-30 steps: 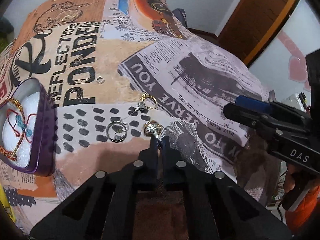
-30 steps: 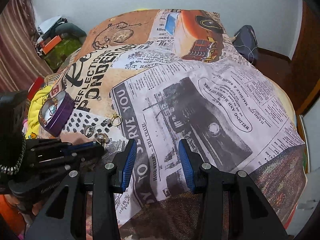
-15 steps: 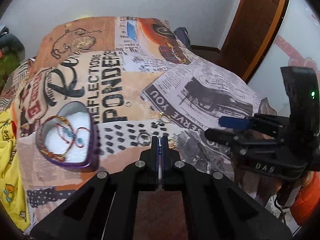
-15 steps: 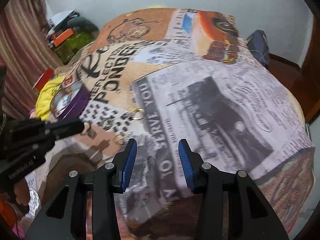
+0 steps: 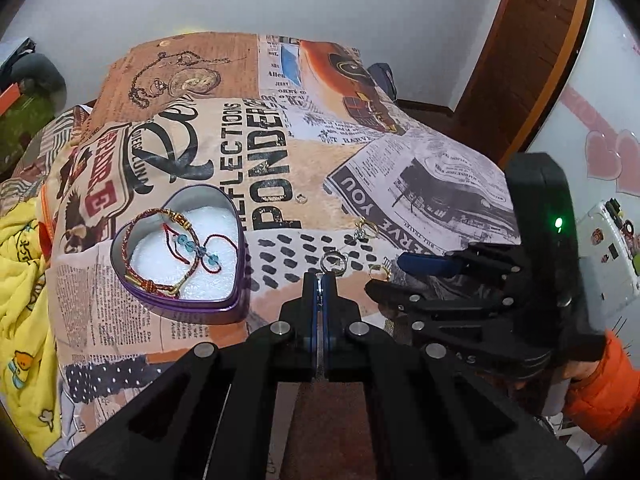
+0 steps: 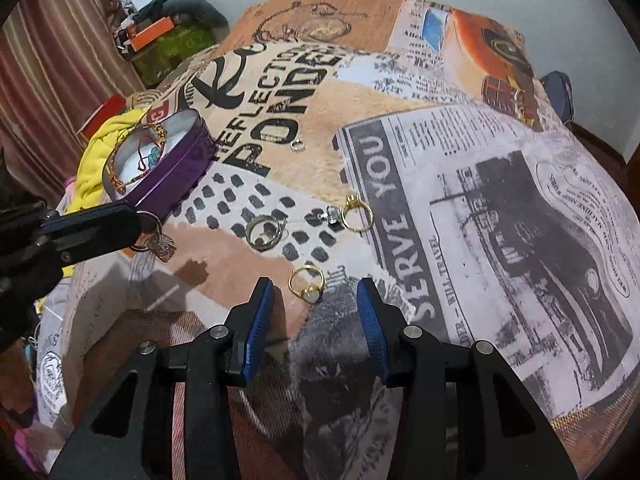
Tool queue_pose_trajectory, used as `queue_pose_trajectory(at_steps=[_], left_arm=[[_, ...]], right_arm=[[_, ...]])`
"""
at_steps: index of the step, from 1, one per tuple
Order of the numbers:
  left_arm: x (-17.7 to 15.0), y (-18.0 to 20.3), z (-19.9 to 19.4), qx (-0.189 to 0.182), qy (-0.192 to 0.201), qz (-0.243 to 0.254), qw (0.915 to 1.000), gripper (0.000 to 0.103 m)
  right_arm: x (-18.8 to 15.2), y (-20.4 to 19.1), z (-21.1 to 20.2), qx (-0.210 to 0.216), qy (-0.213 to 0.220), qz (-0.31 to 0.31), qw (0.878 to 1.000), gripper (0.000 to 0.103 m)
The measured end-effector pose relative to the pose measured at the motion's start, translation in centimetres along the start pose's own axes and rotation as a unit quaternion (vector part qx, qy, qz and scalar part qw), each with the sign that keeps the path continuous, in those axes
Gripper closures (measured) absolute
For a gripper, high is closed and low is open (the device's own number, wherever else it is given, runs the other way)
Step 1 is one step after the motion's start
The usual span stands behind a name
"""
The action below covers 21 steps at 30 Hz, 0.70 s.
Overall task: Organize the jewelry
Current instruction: 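Grasp a silver ring with the left gripper while the right grasps a gold ring, then carry both rings over the heart tin and open both grippers inside it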
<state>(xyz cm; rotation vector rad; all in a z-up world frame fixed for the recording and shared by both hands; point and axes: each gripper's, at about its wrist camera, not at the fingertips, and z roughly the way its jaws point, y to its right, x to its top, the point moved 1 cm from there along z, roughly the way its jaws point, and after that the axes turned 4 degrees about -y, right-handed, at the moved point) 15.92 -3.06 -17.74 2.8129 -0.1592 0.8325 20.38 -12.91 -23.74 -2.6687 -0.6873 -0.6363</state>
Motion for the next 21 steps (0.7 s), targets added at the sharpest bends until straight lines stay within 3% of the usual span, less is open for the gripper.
queue_pose_trajectory(at_steps=[4, 13, 21], left_arm=[[0.2, 0.0, -0.1, -0.002, 0.006, 0.001, 1.0000, 0.103], [0.5, -0.3, -1.5, 0.000, 0.024, -0.003, 0.9997, 0.103], [1.0, -1.6, -4.1, 0.018, 0.054, -0.008, 0.9984, 0.103]], right_arm=[[-0.2, -0.1, -0.1, -0.004, 0.008, -0.004, 1.000, 0.087], [0.3, -0.6, -1.3, 0.004, 0.017, 0.003, 1.000, 0.087], [2.2, -2.1, -5.2, 0.006, 0.074, -0.003, 0.997, 0.087]])
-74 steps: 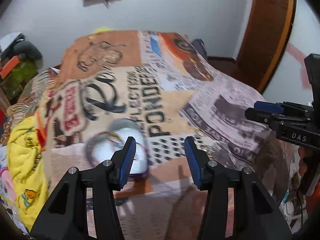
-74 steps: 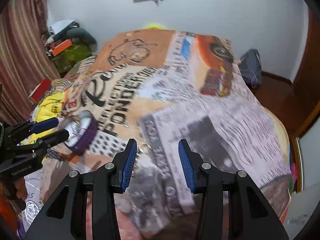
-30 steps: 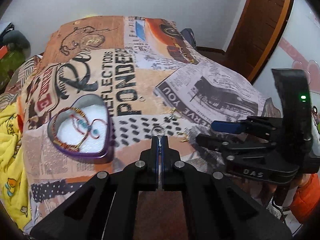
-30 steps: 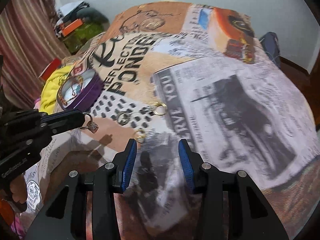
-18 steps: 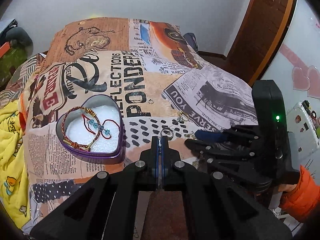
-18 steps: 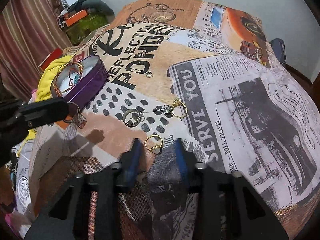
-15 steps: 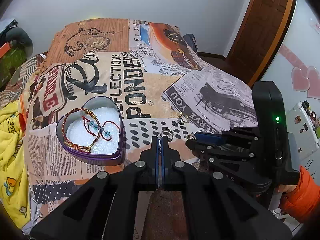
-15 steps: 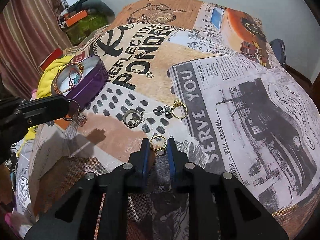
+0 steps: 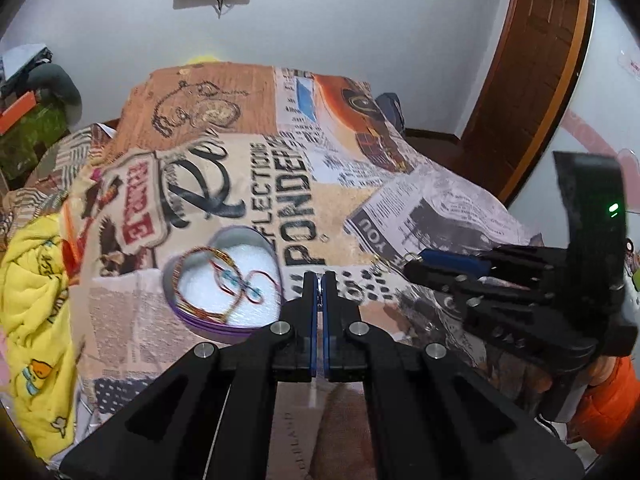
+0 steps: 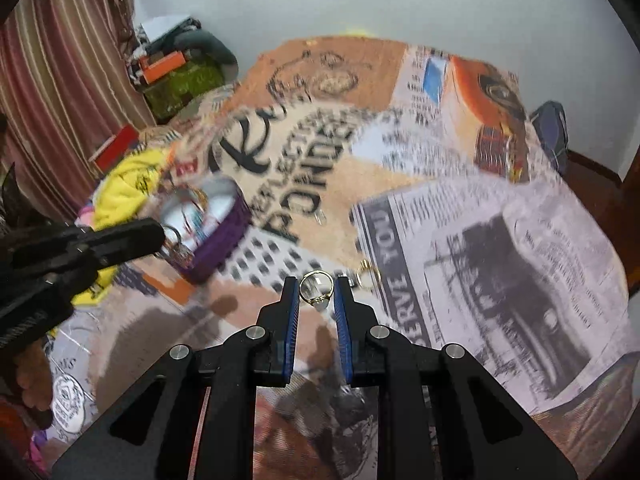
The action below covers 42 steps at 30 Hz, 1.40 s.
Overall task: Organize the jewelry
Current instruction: 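Carry both rings over the heart tin and open both grippers inside it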
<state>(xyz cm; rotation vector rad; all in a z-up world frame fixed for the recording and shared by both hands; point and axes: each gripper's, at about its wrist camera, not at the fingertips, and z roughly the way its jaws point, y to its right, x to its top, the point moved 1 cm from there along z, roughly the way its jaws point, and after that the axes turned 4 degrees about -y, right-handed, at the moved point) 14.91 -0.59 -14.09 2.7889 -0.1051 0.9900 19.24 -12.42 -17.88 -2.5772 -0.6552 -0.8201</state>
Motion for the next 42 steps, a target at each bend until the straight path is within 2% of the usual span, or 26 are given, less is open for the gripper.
queue_pose_trajectory(at_steps=[9, 19, 27, 37, 42], left_arm=[[1.2, -2.7, -2.7, 0.026, 0.036, -0.004, 0.9990, 0.103], [1.8, -6.2, -3.9, 0.040, 0.057, -0.019, 0.9974, 0.103], [1.7, -8.3, -2.7, 0.028, 0.046, -0.035, 0.9979, 0.103], [0.9, -8.9, 0.7, 0.001, 0.011, -0.040, 0.9992, 0.103], [0.8, -9.1, 1.9, -0.001, 0.001, -0.040, 0.9992, 0.103]], right_arm=[[2.9, -2.9, -1.8, 0.009, 0.047, -0.020, 0.999, 0.087], [5.2, -5.7, -1.6, 0.026, 0.069, -0.031, 0.997, 0.087], [6.0, -7.3, 0.3, 0.038, 0.057, -0.040, 0.997, 0.087], [5.9, -8.0, 3.8, 0.043, 0.015, -0.046, 0.998, 0.087], [5.7, -7.9, 5.2, 0.039, 0.000, -0.049, 0.998, 0.087]])
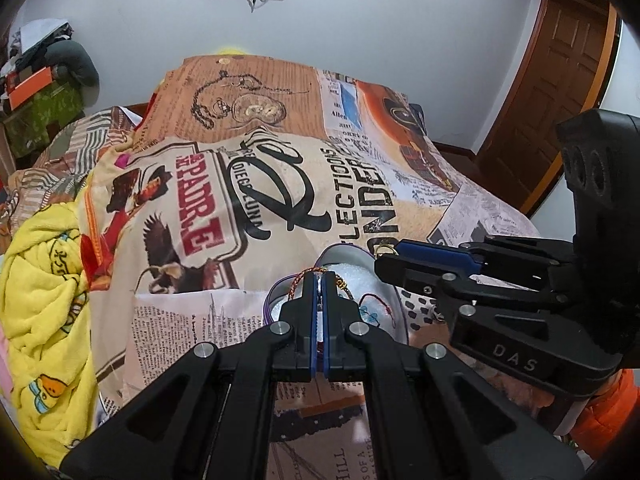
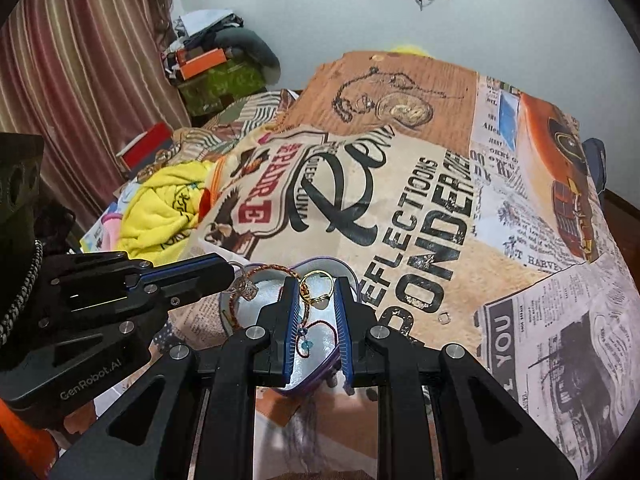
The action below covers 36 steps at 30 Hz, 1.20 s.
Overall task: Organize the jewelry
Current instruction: 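Carry both rings over the heart tin and open both grippers inside it, then lift both open grippers away from the heart tin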
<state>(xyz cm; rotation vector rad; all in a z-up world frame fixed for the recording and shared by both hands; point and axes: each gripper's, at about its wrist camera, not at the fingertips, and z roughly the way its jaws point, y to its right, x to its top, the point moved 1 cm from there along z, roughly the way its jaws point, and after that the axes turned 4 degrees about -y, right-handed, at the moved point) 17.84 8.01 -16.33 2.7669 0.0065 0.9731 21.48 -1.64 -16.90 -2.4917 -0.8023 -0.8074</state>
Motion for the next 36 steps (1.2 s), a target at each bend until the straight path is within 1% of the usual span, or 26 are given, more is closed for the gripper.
queue_pose_trajectory(at_steps=[6, 12, 16, 18, 21, 23, 25, 28, 29, 34, 36], left_arm=[[-0.1, -0.4, 0.8, 0.002, -0.011, -0.001, 0.9999, 0.103], [0.0, -0.5, 0.7, 0.012, -0.009, 0.002, 0.9999, 0.103], [0.1, -0.7, 0.3, 0.017, -0.006, -0.001, 0.9998, 0.101], [0.1, -0.9, 0.0, 0.020, -0.003, -0.004, 0.9998, 0.097], [0.1, -1.2, -0.4, 0.026, 0.000, -0.008, 0.9996, 0.090], [0.0, -1.3, -0.8, 0.031, 0.003, -0.011, 0.9994, 0.077], [0.0, -1.5, -1.2, 0.036, 0.008, -0.013, 0.9992, 0.071], [0.0, -1.6, -1.8, 0.041, 0.012, -0.015, 0.9990, 0.071], [0.0, -1.6, -2.0, 0.044, 0.013, -0.016, 0.9988, 0.070], [-0.1, -1.5, -3.0, 0.065, 0.023, -0.017, 0.9974, 0.062], [-0.2, -1.5, -3.3, 0.068, 0.025, -0.019, 0.9972, 0.059]], right_arm=[[-0.1, 0.2, 1.0, -0.005, -0.010, -0.003, 1.000, 0.087], [-0.2, 0.1, 1.6, -0.010, -0.012, -0.012, 1.000, 0.087], [-0.2, -0.1, 1.6, -0.019, -0.010, -0.022, 1.000, 0.087], [-0.2, -0.1, 1.6, -0.021, -0.015, -0.023, 0.999, 0.087], [-0.2, -0.2, 1.6, -0.026, -0.018, -0.024, 0.999, 0.086], [-0.2, -0.2, 1.5, -0.029, -0.018, -0.022, 0.999, 0.084], [-0.3, -0.2, 1.3, -0.031, -0.018, -0.022, 0.999, 0.080], [-0.3, -0.2, 0.8, -0.038, -0.011, -0.023, 0.999, 0.071], [-0.3, -0.2, 0.6, -0.041, -0.009, -0.022, 0.999, 0.069], [-0.3, 0.0, -0.6, -0.044, 0.000, -0.018, 0.999, 0.069], [-0.4, 0.3, -1.2, -0.045, 0.004, -0.015, 0.999, 0.069]])
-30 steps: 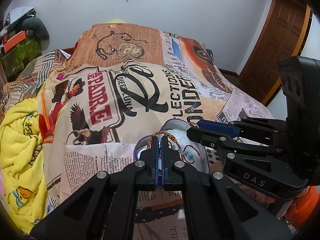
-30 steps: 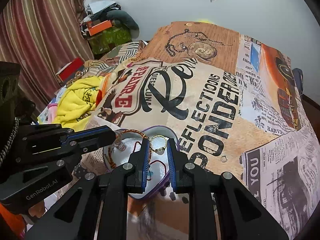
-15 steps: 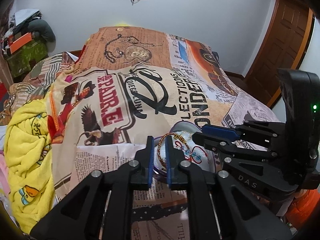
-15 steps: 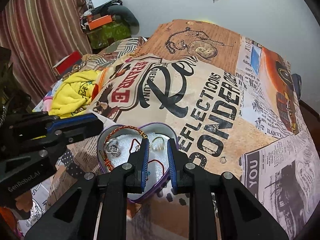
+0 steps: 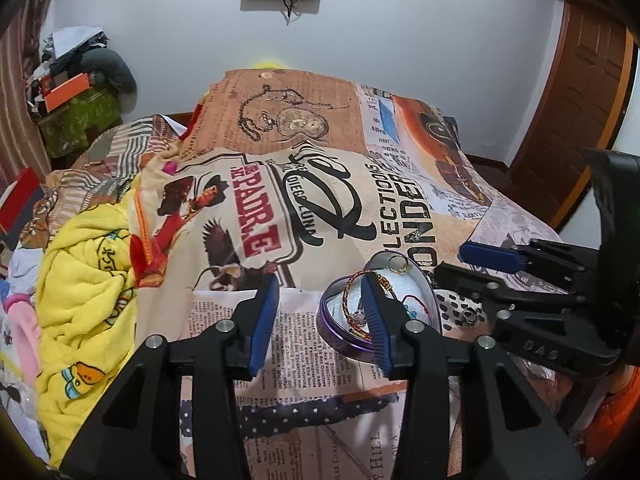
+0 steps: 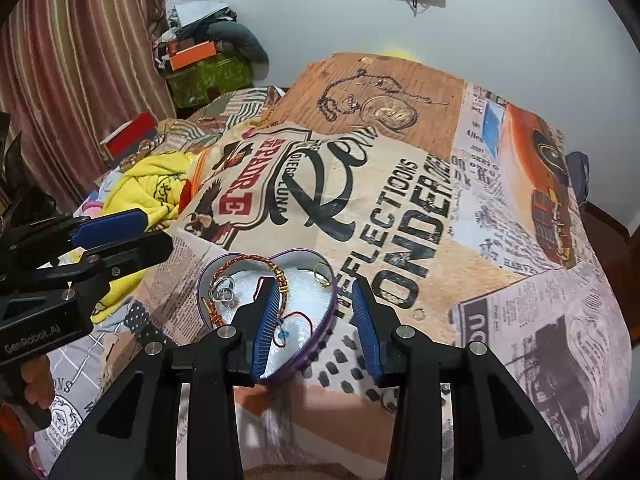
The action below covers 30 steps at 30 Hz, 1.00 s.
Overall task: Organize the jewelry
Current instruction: 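Lift both open grippers away from the heart tin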
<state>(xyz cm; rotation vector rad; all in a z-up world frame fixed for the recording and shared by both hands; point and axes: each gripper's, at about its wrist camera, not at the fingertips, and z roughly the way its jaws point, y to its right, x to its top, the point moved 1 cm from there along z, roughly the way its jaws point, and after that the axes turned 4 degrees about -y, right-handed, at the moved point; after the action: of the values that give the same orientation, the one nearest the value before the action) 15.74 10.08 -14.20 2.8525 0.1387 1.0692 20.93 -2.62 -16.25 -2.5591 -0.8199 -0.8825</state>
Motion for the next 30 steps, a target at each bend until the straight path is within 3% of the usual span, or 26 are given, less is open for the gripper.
queue_pose_trajectory(at_steps=[4, 19, 30], left_arm=[[0.1, 0.5, -0.6, 0.007, 0.006, -0.001, 1.0000, 0.052], [1.5, 7.3, 0.8, -0.022, 0.004, 0.032, 0.9992, 0.049], [1.3, 10.3, 4.1, -0.032, -0.026, 0.059, 0.9974, 0.049]], right_arm=[[-0.3, 0.7, -1.2, -0.005, 0.009, 0.006, 1.000, 0.069], [-2.3, 6.9, -5.3, -0.049, 0.030, 0.052, 0.997, 0.068], [-5.4, 13.0, -3.4, -0.076, -0.024, 0.102, 0.992, 0.068]])
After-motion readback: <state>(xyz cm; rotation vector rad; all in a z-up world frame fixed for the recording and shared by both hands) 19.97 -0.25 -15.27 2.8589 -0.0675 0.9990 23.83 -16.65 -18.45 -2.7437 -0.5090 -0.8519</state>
